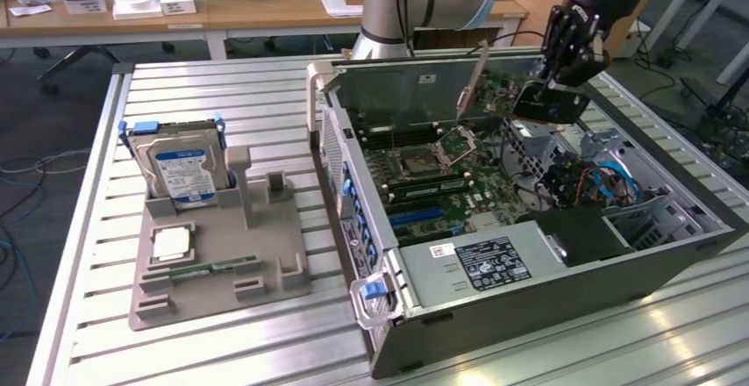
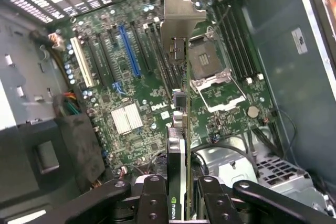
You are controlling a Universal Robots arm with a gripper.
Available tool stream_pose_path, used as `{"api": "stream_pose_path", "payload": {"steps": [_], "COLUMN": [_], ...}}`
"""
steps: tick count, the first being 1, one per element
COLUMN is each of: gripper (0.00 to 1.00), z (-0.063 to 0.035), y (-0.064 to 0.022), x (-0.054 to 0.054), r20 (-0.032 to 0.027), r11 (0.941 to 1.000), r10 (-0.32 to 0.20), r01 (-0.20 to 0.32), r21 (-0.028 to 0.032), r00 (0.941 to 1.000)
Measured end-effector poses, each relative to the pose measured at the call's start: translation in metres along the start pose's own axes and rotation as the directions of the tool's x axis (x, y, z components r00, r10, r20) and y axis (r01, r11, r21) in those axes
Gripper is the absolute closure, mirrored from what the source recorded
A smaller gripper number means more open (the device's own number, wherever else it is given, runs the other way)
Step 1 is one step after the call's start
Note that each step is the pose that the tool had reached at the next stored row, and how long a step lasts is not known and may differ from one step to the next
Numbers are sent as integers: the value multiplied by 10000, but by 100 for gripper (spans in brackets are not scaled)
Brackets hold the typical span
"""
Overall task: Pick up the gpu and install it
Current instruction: 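Insert the gpu into the slot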
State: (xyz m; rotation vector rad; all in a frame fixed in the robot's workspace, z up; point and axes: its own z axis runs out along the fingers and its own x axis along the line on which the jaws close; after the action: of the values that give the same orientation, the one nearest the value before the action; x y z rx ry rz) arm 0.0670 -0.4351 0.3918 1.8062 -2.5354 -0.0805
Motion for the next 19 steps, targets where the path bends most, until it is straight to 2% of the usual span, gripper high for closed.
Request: {"api": "stream_pose_path", "payload": {"steps": [5,9,14,19], "gripper": [73,73,73,73], "z": [3,6,9,13], "y": [0,0,0,0], "x": [0,0,0,0], "r20": [-40,-72,-109,-146], "r11": [9977,9923,9818,9671], "r10": [-685,-1235,-1897,-2544], "r01": [685,1235,1896,2544], "r21": [-7,-14,-25,-38], "r00": [9976,9923,9818,9670]}}
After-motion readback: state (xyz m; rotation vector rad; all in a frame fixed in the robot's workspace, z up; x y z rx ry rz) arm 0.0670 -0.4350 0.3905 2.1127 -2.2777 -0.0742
